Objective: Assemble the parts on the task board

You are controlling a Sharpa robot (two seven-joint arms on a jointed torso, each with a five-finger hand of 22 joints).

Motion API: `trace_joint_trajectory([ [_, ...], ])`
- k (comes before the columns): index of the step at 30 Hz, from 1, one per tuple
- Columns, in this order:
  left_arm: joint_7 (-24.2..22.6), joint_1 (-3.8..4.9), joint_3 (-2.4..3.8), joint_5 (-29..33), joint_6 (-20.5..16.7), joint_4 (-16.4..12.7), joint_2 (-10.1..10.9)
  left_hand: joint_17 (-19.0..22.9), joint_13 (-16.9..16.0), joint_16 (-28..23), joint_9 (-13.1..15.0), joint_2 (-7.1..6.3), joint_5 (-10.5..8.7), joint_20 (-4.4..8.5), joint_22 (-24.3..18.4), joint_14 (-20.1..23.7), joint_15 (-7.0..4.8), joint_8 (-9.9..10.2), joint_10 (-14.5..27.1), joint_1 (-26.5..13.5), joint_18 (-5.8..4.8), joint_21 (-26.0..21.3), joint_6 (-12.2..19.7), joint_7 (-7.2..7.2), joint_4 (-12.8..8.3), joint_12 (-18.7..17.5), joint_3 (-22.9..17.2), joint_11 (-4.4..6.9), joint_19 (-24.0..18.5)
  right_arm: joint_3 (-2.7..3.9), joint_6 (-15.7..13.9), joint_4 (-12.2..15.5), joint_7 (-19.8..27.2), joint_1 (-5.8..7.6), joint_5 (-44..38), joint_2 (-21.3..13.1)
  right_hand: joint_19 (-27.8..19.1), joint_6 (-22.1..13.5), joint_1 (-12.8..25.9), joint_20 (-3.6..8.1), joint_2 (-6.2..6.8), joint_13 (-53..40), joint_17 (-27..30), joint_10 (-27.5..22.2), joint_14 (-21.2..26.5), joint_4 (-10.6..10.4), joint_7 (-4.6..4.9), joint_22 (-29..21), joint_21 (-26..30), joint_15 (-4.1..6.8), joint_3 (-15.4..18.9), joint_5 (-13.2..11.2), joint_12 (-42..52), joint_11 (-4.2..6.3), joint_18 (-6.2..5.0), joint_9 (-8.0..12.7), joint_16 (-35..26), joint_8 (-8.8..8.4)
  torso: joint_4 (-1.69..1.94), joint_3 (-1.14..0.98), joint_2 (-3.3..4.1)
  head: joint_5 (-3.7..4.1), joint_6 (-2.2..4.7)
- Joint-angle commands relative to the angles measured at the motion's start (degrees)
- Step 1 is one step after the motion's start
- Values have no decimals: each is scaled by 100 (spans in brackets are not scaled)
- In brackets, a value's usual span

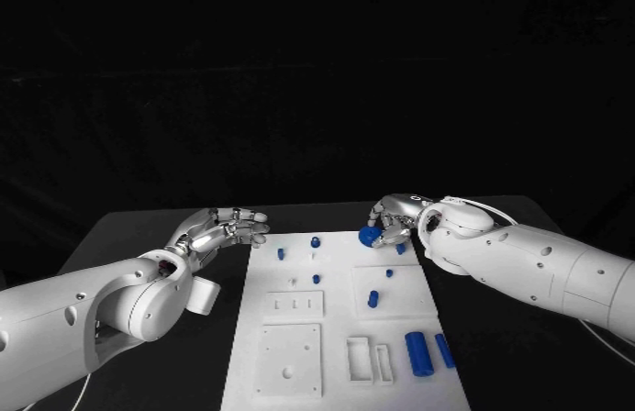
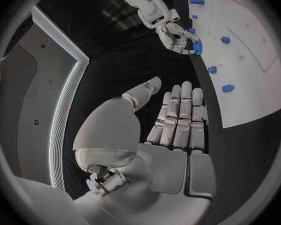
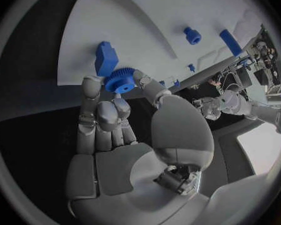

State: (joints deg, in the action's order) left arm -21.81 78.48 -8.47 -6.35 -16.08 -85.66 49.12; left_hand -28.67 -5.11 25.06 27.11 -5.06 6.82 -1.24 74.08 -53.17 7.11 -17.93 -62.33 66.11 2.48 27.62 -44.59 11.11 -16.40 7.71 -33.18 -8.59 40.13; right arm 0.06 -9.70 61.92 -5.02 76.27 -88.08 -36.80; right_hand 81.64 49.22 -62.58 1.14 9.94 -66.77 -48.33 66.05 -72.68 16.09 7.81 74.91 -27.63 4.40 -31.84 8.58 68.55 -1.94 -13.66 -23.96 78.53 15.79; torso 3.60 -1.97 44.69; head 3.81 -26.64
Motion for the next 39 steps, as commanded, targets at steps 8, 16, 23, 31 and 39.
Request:
trace_joint_trajectory([
  [8, 2, 12, 5, 9, 105, 16, -18, -7, 7, -32, -7, -41, -35, -9, 8, 0, -5, 30, 9, -15, 95, -34, 34, 2, -1, -28, 27, -31, -25, -22, 517, -54, -22, -44, -7, 16, -77, 117, 84, -2, -55, 13, -42, 2, -15, -38, 38, 139, -68, 25, -123, -94, 2, 28, -134, 13, -50, 13, -4, -4, -3, 1, -47],
  [16, 32, 12, 4, 9, 132, 33, -27, -8, 9, -35, -8, -46, -37, -9, 8, 2, -4, 33, 13, -17, 95, -35, 38, 3, -2, -34, 29, -33, -26, -32, 684, -50, -38, -50, 60, 28, -87, 72, 251, -1, -125, -40, -99, 49, -34, -170, 3, 136, -122, 54, -214, -17, 52, 60, -134, 40, -76, -21, -3, -4, -7, 2, -56],
  [23, 87, 12, 4, 13, 180, 28, -28, -9, 16, -47, -11, -59, -41, -12, 8, 12, 1, 45, 28, -24, 94, -39, 55, 10, -2, -52, 34, -41, -32, -36, 729, -73, -24, -50, 149, 24, -102, -30, 421, 10, -124, -30, -161, 24, -46, -379, -16, 133, -172, 75, -305, 184, 35, 80, -134, 67, -107, -70, -6, -3, -3, 3, -53],
  [31, 110, 12, 4, 12, 193, 59, -33, -11, 22, -59, -14, -75, -40, -15, 9, 21, 5, 57, 42, -23, 93, -45, 74, 17, -3, -69, 36, -48, -42, -37, 868, -79, 9, -50, 211, 29, -126, -43, 498, 18, -151, -22, -208, 2, -56, -524, -26, 132, -208, 83, -369, 335, 19, 88, -134, 64, -140, -60, -5, -2, -4, 16, -70],
  [39, 110, 12, 4, 12, 192, 52, -31, -13, 23, -63, -15, -80, -39, -17, 10, 24, 6, 61, 45, -21, 92, -47, 81, 20, -3, -76, 36, -51, -46, -41, 823, -76, 7, -50, 162, 27, -152, -33, 478, 23, -143, -4, -254, -33, -67, -598, -22, 132, -242, 81, -510, 360, -7, 86, -134, 59, -173, -40, -4, -2, -1, 22, -59],
])
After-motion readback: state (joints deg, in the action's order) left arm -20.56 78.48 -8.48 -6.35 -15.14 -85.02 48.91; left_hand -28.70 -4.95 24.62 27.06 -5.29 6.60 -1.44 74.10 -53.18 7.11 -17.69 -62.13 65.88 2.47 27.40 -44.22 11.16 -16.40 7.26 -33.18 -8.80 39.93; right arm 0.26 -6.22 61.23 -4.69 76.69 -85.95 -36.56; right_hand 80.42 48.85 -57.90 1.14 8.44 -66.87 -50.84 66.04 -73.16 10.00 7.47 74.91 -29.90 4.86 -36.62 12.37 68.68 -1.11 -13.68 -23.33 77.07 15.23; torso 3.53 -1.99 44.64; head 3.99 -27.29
